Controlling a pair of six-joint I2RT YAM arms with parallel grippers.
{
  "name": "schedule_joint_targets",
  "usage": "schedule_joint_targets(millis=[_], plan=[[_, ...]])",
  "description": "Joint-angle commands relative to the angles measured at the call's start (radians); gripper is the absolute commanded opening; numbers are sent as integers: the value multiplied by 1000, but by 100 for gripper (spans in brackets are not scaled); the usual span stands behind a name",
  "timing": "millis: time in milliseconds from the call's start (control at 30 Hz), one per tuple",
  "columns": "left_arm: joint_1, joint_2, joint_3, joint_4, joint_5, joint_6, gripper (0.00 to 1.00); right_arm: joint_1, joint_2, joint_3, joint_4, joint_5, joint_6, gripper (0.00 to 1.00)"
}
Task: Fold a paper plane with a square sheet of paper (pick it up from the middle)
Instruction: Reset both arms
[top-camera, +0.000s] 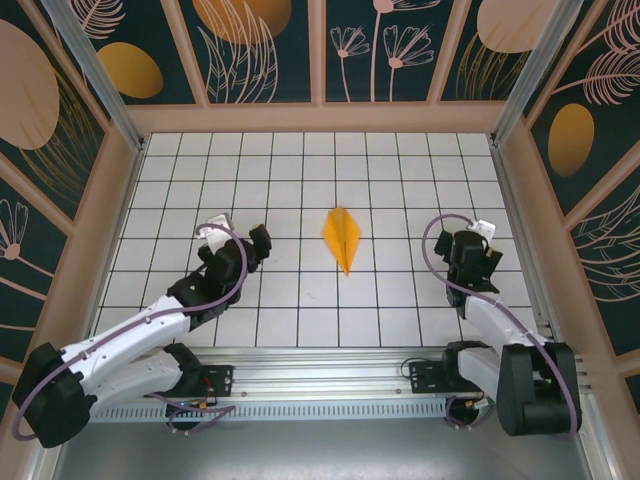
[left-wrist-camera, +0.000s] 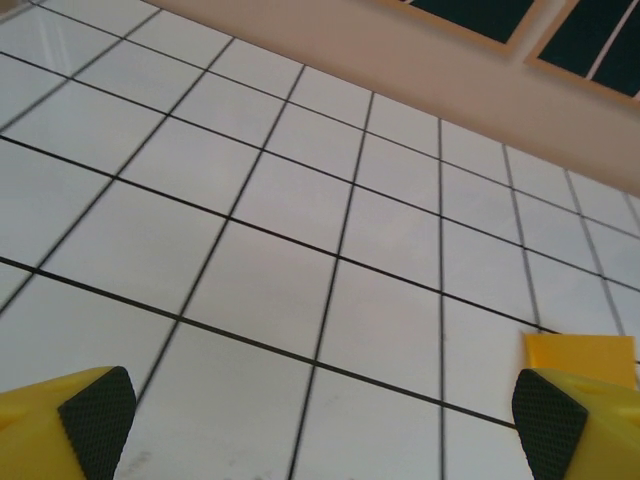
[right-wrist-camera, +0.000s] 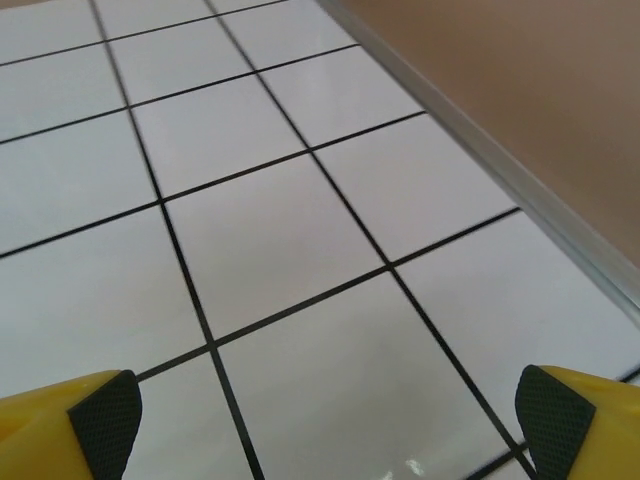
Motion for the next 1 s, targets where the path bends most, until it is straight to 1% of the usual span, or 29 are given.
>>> schedule_joint_targets(millis=[0, 100, 233, 267, 300, 333, 367, 400, 467, 500, 533, 567, 600, 767, 867, 933, 967], plan=[[78, 7, -6, 8, -1, 133, 98, -13, 75, -38, 387, -156, -103, 99], [135, 7, 1, 16, 7, 184, 99, -18, 183, -57, 553, -210, -125, 99], [186, 4, -9, 52, 12, 224, 98, -29, 298, -37, 705, -265, -147, 99], [196, 5, -9, 53, 13, 228, 99, -46, 323, -32, 737, -305, -127, 99], [205, 6, -10, 54, 17, 231, 98, -75, 356, -40, 795, -398, -116, 98], [211, 7, -12, 57, 21, 234, 99, -82, 390, -47, 830, -439, -119, 97], [217, 10, -15, 61, 21, 237, 98, -85, 445, -59, 893, -453, -123, 97], [222, 12, -19, 62, 23, 240, 98, -82, 496, -79, 1005, -468, -131, 97], [230, 16, -24, 68, 23, 245, 98, -82, 463, -67, 919, -483, -139, 97], [237, 16, -29, 75, 23, 247, 99, -79, 482, -61, 942, -438, -124, 98], [244, 18, -34, 86, 24, 250, 99, -84, 469, -42, 877, -410, -107, 99], [255, 19, -40, 101, 30, 253, 98, -84, 480, -50, 913, -411, -109, 99], [262, 22, -44, 112, 32, 254, 98, -81, 471, -45, 889, -403, -109, 99], [314, 43, -65, 186, 27, 271, 99, -77, 475, -48, 904, -399, -110, 99], [348, 55, -68, 219, -9, 303, 99, -77, 473, -47, 900, -398, -110, 99], [378, 54, -94, 298, -37, 342, 99, -78, 474, -48, 901, -399, -109, 99], [405, 58, -116, 354, -30, 360, 98, -77, 474, -48, 901, -398, -110, 99]])
